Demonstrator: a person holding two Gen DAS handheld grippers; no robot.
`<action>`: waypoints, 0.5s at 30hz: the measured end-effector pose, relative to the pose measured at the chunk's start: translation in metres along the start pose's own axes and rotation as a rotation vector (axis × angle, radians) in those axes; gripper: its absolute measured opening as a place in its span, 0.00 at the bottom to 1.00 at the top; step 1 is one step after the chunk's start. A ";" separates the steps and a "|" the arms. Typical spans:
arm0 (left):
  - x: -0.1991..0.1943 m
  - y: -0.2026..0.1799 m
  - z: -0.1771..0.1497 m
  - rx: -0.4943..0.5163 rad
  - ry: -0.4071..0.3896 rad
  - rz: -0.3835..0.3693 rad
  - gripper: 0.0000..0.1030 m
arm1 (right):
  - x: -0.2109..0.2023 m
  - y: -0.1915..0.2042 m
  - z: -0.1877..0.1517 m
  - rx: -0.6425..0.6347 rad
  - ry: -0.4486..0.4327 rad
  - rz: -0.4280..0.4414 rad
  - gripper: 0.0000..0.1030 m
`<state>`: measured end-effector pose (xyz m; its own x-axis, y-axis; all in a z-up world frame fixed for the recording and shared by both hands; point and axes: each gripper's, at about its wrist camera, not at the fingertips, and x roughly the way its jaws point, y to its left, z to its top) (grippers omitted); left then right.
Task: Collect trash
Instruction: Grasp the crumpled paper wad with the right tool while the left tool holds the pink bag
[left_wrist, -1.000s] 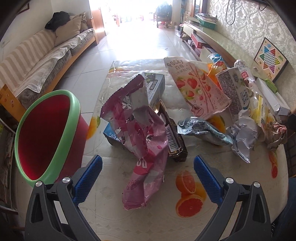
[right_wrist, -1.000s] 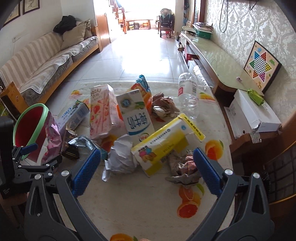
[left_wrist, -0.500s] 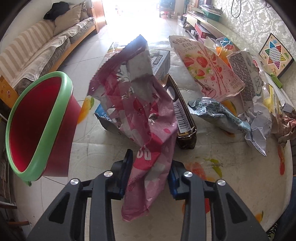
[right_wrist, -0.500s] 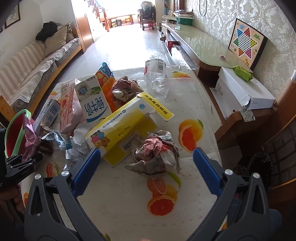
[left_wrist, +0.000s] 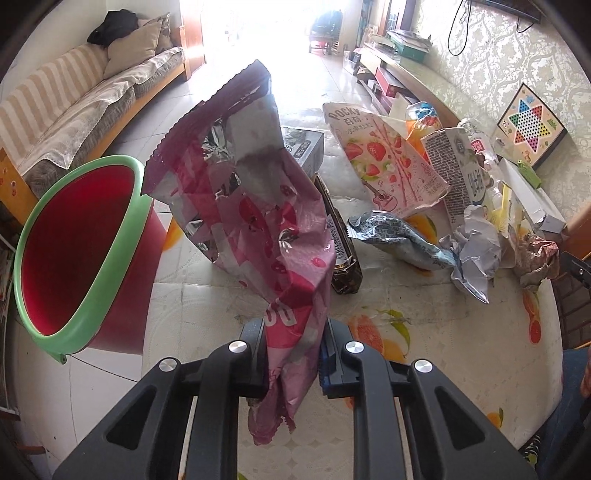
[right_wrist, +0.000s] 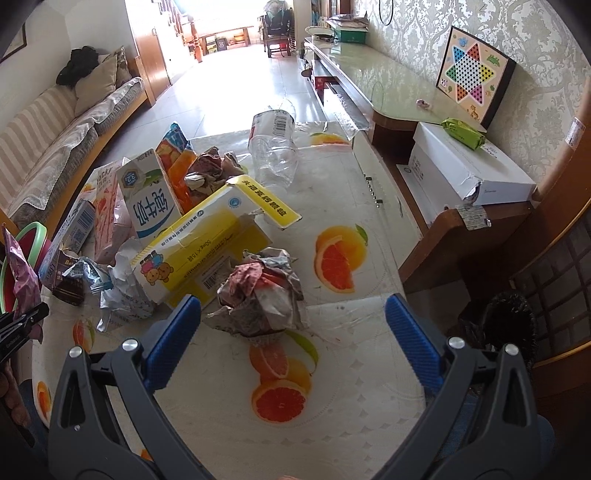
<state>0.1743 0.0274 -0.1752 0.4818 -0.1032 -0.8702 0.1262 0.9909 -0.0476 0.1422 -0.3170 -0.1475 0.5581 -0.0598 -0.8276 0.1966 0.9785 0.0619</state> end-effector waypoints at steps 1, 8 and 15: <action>-0.002 -0.001 -0.002 0.004 -0.004 -0.006 0.15 | 0.002 0.000 0.000 0.000 0.004 0.007 0.95; -0.016 -0.002 -0.007 -0.014 -0.041 -0.064 0.15 | 0.026 0.019 0.000 -0.075 0.027 -0.006 0.95; -0.032 0.013 -0.013 -0.044 -0.105 -0.135 0.15 | 0.045 0.027 -0.007 -0.094 0.065 0.005 0.80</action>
<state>0.1489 0.0445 -0.1546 0.5514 -0.2417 -0.7985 0.1591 0.9700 -0.1838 0.1669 -0.2917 -0.1867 0.5051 -0.0451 -0.8619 0.1160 0.9931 0.0161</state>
